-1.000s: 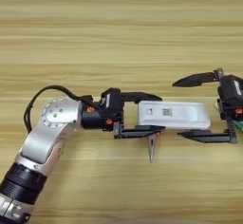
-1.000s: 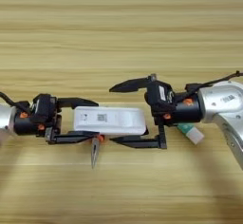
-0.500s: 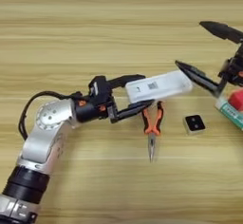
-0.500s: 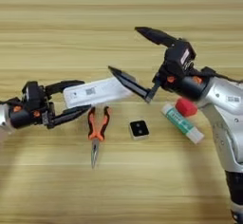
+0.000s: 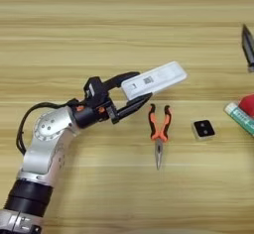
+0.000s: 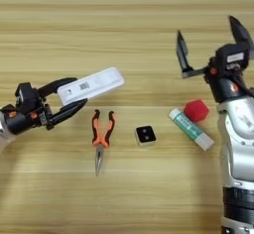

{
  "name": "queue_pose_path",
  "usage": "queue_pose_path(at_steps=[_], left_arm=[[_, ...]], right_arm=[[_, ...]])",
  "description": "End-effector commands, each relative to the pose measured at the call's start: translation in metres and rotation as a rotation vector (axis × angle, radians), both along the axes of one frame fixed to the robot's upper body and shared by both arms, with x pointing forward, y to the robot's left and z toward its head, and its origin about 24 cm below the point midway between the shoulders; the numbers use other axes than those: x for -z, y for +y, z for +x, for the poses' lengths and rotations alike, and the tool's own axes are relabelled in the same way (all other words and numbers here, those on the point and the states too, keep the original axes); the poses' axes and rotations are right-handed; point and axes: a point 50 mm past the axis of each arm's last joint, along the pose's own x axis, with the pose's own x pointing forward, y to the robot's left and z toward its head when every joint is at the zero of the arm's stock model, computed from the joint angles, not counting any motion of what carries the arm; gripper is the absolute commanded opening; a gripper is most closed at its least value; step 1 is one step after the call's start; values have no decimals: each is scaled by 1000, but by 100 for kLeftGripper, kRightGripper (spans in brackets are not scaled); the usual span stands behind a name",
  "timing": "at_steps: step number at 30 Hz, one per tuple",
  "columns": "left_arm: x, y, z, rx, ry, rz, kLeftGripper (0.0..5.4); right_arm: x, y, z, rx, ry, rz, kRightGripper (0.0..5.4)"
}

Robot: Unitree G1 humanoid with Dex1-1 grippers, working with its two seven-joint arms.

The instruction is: Move the objects on the table

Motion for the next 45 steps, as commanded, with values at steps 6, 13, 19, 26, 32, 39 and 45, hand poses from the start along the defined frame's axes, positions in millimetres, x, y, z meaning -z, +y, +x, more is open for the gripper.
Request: queue_pose_path(at_steps=[6, 13, 19, 26, 32, 39, 45], left_arm=[[1, 6, 1, -49, -10, 3, 285], [-4, 13, 2, -196, -24, -56, 285], [-6, 17, 0, -381, -65, -76, 285], [0, 32, 14, -690, -47, -75, 285], [10, 39, 22, -810, 2, -22, 285], [26, 43, 27, -832, 65, 92, 285], [39, 35, 22, -765, 135, 112, 285]], right_arm=[[44, -19, -11, 174, 37, -25, 540], [57, -10, -16, 101, 55, -15, 540], [61, -9, -16, 84, 62, 4, 540], [60, -6, -14, 68, 67, 27, 540], [58, -6, -13, 58, 66, 36, 540], [56, -3, -12, 45, 61, 31, 540], [52, -1, -10, 35, 52, 35, 540]])
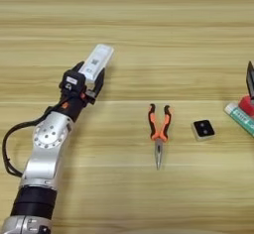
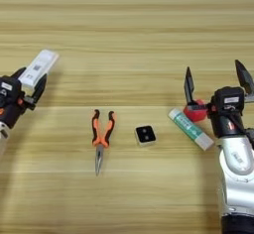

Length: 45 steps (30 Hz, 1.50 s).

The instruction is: Move the objects on the table

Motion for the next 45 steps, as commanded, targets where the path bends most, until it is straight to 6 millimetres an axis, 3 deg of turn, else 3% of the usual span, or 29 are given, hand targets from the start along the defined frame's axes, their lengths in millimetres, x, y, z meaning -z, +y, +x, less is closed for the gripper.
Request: queue_pose_path(at_steps=[1, 11, 22, 32, 45], left_arm=[[11, -5, -2, 47, 65, 2, 285], [26, -14, -16, 153, 155, -39, 285], [33, -9, -50, 150, 197, -29, 285], [32, -11, -62, 197, 226, -40, 285], [48, -12, -76, 267, 378, -38, 285]], right_arm=[[-6, 4, 4, -22, -13, 7, 540], [-12, 5, 6, -29, -28, 5, 540], [-18, 6, 9, -39, -45, 6, 540], [-19, 9, 8, -44, -52, 7, 540], [-21, 11, 8, -47, -59, 13, 540]])
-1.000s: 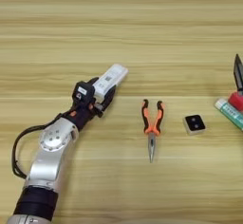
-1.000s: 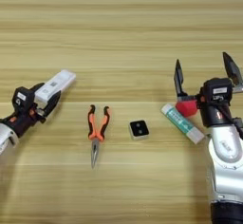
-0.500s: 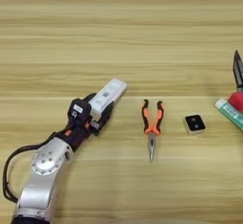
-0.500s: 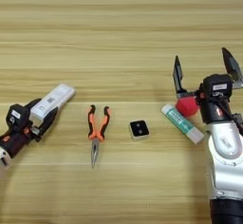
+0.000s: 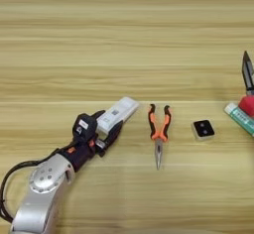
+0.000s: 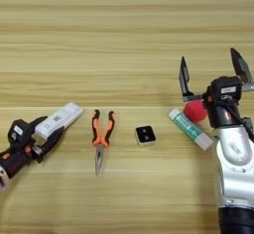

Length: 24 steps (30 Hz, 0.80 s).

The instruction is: Move the objects on the table

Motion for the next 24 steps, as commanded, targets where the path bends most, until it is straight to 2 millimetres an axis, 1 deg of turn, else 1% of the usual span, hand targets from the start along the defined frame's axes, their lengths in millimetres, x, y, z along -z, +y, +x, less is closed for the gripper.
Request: queue_pose_path(at_steps=[1, 12, 20, 21, 24], left_arm=[[9, 3, -4, 20, 75, 27, 285], [20, 2, -8, 66, 150, 50, 285], [21, -1, -9, 77, 155, 43, 285], [21, -1, -9, 80, 155, 42, 314], [20, -1, -9, 84, 153, 41, 341]], right_arm=[[-4, 1, 1, 0, -9, 15, 540], [-6, 2, 1, -5, -18, 16, 540], [-2, 2, 2, -10, 3, 40, 540], [-1, 2, 2, -10, 6, 43, 540], [1, 3, 2, -12, 14, 51, 540]])
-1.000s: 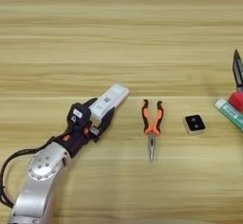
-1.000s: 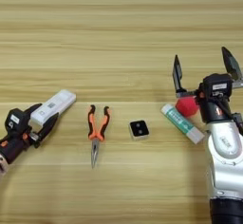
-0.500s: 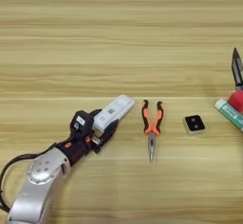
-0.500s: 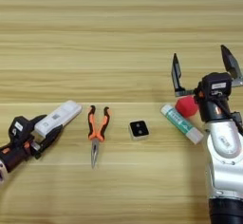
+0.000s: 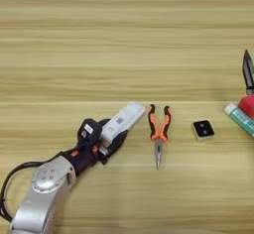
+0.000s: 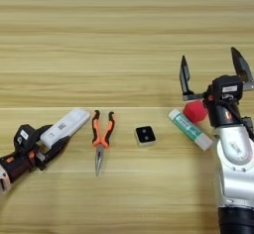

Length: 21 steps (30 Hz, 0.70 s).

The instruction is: Move the objects on the table

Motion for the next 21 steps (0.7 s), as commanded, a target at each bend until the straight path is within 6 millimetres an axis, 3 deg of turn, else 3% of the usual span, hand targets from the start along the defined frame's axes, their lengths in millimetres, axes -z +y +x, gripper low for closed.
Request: queue_pose_path(at_steps=[1, 6, 21], left_arm=[[4, 2, -3, 14, 29, 16, 349], [-2, 2, -1, 8, -32, 9, 399], [-41, 3, 23, -158, -479, 31, 539]], right_arm=[[3, 2, 2, -9, 16, 32, 540], [6, 2, 2, -9, 34, 53, 540], [13, 2, 4, 45, 141, 153, 540]])
